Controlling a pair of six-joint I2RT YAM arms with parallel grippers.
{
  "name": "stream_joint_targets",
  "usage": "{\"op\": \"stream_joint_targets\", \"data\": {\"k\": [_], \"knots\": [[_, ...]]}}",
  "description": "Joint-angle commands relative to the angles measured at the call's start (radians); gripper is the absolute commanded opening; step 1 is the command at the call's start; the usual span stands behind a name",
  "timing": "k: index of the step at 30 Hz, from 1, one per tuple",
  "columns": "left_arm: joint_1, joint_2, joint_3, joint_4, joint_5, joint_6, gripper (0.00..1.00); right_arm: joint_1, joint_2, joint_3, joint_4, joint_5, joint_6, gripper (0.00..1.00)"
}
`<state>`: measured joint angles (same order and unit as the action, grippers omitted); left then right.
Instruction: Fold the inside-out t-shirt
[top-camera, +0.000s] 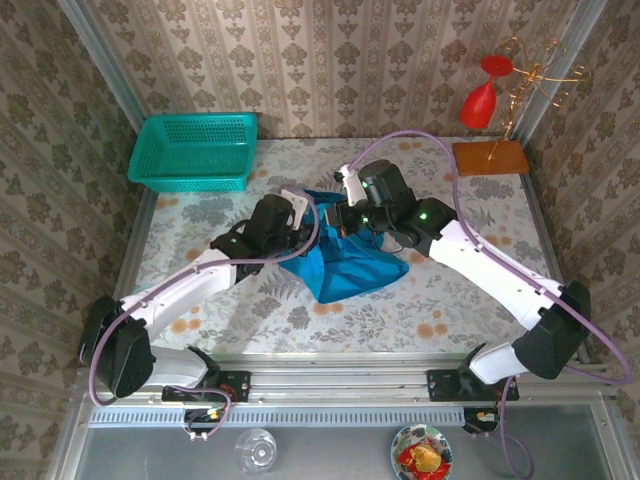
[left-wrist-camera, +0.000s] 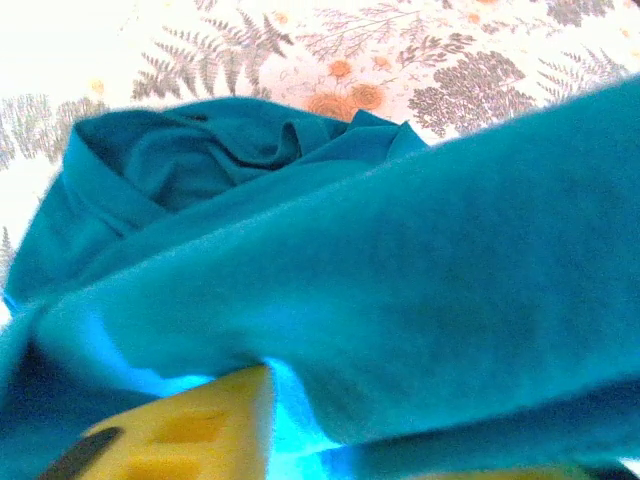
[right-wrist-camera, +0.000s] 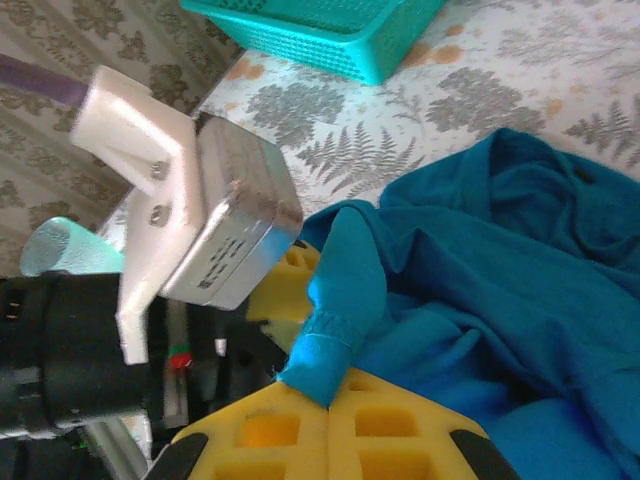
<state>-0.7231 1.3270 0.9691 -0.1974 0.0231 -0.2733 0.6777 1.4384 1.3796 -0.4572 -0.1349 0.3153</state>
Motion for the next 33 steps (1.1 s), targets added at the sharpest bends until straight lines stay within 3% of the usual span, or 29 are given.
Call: {"op": "stream_joint_targets", "data": {"k": [1, 4, 10, 15, 19, 21, 23, 26, 28, 33], "knots": [[0.016, -0.005, 0.071, -0.083, 0.021, 0.097, 0.14, -0.047, -0.055, 0.003, -0.034, 0.168, -0.008, 0.0], [0.05, -0.006, 0.129, -0.18, 0.099, 0.158, 0.0, -0.153, -0.09, -0.07, 0.014, 0.163, 0.026, 0.0], [0.142, 0.033, 0.204, -0.326, 0.344, 0.213, 0.0, -0.229, -0.062, -0.169, 0.042, 0.251, -0.017, 0.08], [0.163, 0.071, 0.24, -0.372, 0.433, 0.195, 0.0, -0.219, -0.073, -0.234, 0.052, 0.089, 0.022, 0.19], [0.172, 0.075, 0.264, -0.392, 0.478, 0.185, 0.0, -0.146, -0.149, -0.32, 0.072, 0.078, 0.06, 0.44], [0.18, 0.072, 0.269, -0.389, 0.517, 0.19, 0.0, -0.093, -0.183, -0.359, 0.074, 0.089, 0.082, 0.46], [0.183, 0.074, 0.28, -0.4, 0.538, 0.198, 0.0, -0.024, -0.213, -0.396, 0.086, 0.11, 0.101, 0.39], [0.185, 0.072, 0.315, -0.448, 0.556, 0.223, 0.0, 0.09, -0.244, -0.488, 0.177, 0.136, 0.148, 0.15], [0.184, 0.058, 0.342, -0.483, 0.57, 0.245, 0.0, 0.144, -0.236, -0.558, 0.275, 0.17, 0.191, 0.05], [0.185, -0.005, 0.377, -0.531, 0.597, 0.276, 0.0, 0.198, -0.103, -0.61, 0.476, 0.248, 0.245, 0.0]]}}
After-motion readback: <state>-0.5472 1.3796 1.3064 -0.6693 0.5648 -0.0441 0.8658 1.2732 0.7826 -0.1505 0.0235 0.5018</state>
